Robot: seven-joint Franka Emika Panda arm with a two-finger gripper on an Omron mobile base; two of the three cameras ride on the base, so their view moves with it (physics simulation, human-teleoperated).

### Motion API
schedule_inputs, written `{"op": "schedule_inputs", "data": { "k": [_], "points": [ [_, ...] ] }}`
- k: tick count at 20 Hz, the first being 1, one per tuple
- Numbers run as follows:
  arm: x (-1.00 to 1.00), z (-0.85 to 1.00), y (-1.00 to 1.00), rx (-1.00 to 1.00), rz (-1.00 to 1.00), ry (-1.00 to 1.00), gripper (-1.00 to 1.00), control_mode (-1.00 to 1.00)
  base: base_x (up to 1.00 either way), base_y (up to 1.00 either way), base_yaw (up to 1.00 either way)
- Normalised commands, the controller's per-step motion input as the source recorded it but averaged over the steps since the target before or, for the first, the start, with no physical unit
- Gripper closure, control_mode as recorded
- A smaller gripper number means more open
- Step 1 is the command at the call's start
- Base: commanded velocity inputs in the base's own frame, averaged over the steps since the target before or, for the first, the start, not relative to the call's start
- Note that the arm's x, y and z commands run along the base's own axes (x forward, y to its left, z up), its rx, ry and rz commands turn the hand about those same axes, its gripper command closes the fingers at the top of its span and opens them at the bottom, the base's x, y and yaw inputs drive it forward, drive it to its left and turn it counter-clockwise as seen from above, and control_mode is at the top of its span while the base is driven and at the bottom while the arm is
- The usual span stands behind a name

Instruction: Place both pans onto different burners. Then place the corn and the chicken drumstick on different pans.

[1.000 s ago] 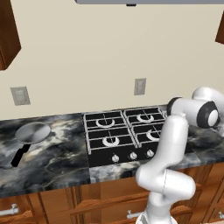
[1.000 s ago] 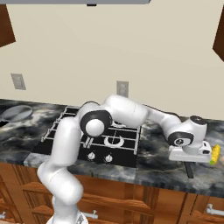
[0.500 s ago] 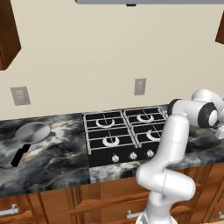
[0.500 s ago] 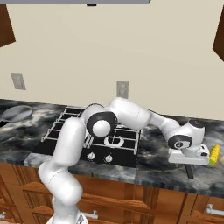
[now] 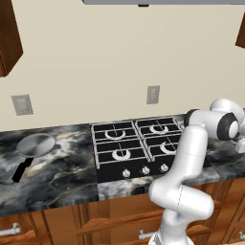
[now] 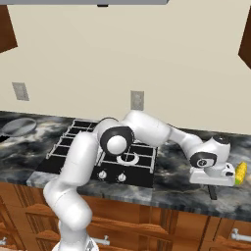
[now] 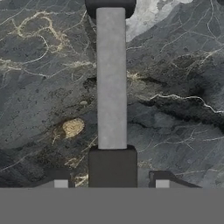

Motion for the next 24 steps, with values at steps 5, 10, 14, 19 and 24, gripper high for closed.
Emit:
{"op": "schedule_inputs", "data": {
  "k": [5, 10, 14, 19, 24],
  "points": [
    [0.0, 0.0, 0.0, 0.0, 0.02, 0.0, 1.0, -1.0, 0.0, 0.0, 0.0],
    [0.0, 0.28, 0.0, 0.0, 0.09, -0.04, 1.0, -1.0, 0.0, 0.0, 0.0],
    [0.0, 0.45, 0.04, 0.0, 0.14, -0.06, 1.0, -1.0, 0.0, 0.0, 0.0],
    [0.0, 0.32, 0.22, 0.0, 0.22, -0.06, 1.0, -1.0, 0.0, 0.0, 0.0],
    [0.02, 0.19, 0.4, 0.0, 0.25, -0.02, 1.0, -1.0, 0.0, 0.0, 0.0]
  ]
}}
